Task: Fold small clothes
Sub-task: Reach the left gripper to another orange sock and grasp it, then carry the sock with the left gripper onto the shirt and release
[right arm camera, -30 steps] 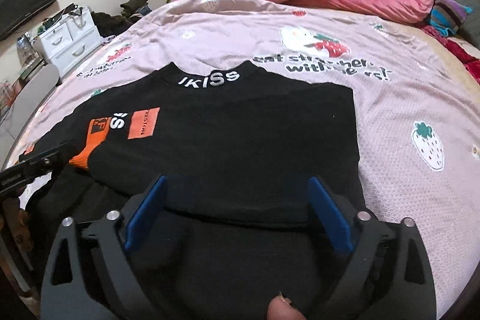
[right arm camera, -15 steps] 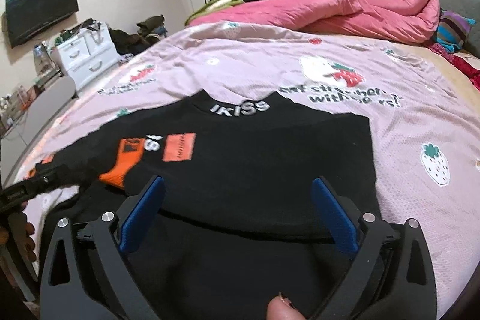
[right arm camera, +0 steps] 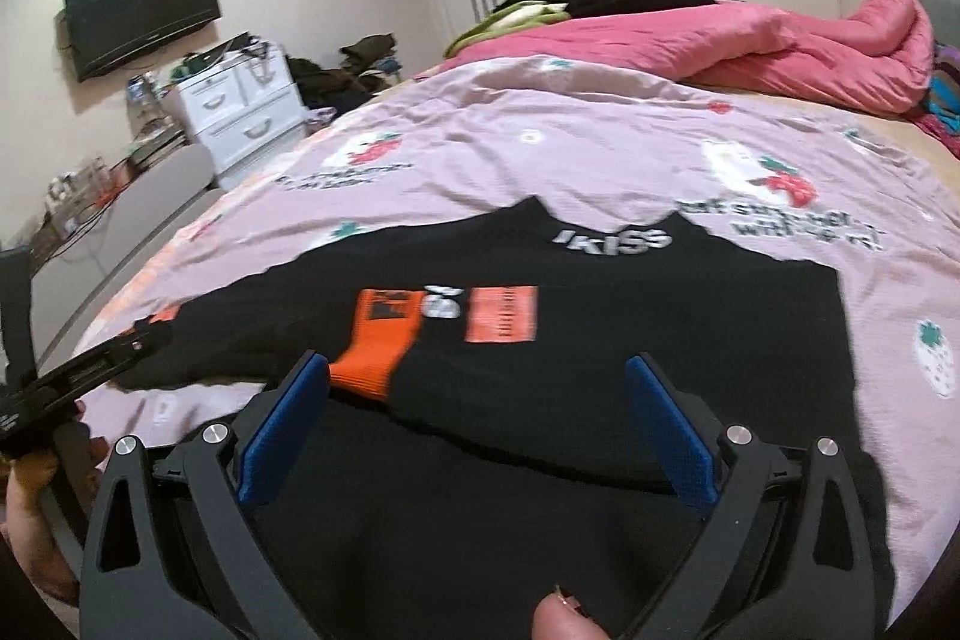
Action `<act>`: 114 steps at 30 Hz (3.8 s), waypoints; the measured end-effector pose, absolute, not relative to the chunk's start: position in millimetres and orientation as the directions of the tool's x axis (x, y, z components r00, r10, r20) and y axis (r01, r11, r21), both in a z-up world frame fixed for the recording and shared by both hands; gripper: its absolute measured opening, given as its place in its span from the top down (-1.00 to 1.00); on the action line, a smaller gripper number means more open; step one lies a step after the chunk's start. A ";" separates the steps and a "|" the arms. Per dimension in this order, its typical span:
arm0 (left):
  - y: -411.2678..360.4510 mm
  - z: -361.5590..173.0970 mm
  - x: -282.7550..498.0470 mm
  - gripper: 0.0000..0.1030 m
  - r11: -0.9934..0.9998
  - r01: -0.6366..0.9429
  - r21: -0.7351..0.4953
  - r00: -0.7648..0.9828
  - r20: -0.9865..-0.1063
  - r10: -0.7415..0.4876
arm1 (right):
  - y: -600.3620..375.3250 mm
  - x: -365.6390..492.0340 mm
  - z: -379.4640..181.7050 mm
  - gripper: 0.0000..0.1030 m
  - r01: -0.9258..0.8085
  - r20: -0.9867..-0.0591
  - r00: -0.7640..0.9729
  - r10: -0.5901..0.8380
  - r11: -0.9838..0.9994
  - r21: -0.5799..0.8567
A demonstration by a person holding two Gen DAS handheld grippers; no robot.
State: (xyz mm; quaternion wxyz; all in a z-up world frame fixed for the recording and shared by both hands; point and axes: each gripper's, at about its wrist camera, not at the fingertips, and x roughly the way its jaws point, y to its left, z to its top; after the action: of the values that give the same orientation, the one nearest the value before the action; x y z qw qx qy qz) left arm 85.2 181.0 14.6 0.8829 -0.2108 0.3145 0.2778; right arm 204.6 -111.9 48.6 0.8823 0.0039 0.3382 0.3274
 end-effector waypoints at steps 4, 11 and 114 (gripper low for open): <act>200.7 14.0 73.4 -0.82 0.706 -0.678 -0.205 0.620 -0.675 0.400 | -87.7 192.2 50.7 -0.90 -0.624 -0.597 0.530 0.602 0.754 0.206; 226.1 11.3 57.5 -0.82 0.629 -0.744 -0.224 0.578 -0.687 0.440 | -49.2 170.4 56.2 -0.90 -0.707 -0.601 0.478 0.641 0.687 0.170; 80.4 67.1 217.0 -0.78 0.949 -0.042 -0.313 0.813 -0.563 -0.150 | -161.6 220.5 -1.7 -0.36 -0.330 -0.780 0.363 0.509 0.853 0.403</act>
State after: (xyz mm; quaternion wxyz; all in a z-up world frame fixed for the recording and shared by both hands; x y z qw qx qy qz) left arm 217.0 80.4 67.1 0.9389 -0.1574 0.3048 -0.0290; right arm 220.5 -161.6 -1.7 0.8208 0.0890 0.5029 0.2557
